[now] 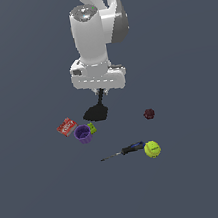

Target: Pick up a designated object from a clutter of objects.

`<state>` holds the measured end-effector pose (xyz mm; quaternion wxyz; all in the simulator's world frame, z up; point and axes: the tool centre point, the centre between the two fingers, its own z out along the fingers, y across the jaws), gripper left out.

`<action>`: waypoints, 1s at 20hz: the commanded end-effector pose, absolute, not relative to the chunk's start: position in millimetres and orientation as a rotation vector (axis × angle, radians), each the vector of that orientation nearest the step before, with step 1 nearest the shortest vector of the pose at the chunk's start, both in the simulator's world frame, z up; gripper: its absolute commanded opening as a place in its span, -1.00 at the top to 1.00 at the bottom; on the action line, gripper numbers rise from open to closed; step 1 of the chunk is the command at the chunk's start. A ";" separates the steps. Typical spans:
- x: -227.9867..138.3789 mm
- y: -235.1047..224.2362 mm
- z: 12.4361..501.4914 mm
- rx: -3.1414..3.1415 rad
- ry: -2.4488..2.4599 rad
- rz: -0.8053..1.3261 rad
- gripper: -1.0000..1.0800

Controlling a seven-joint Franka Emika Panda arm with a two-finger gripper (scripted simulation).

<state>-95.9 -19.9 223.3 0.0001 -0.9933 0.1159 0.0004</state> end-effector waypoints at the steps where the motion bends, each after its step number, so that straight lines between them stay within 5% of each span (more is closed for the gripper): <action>1: -87.4 -22.8 246.0 -3.120 0.364 0.000 1.00; 20: -23.9 -42.5 392.8 -3.121 0.362 0.000 1.00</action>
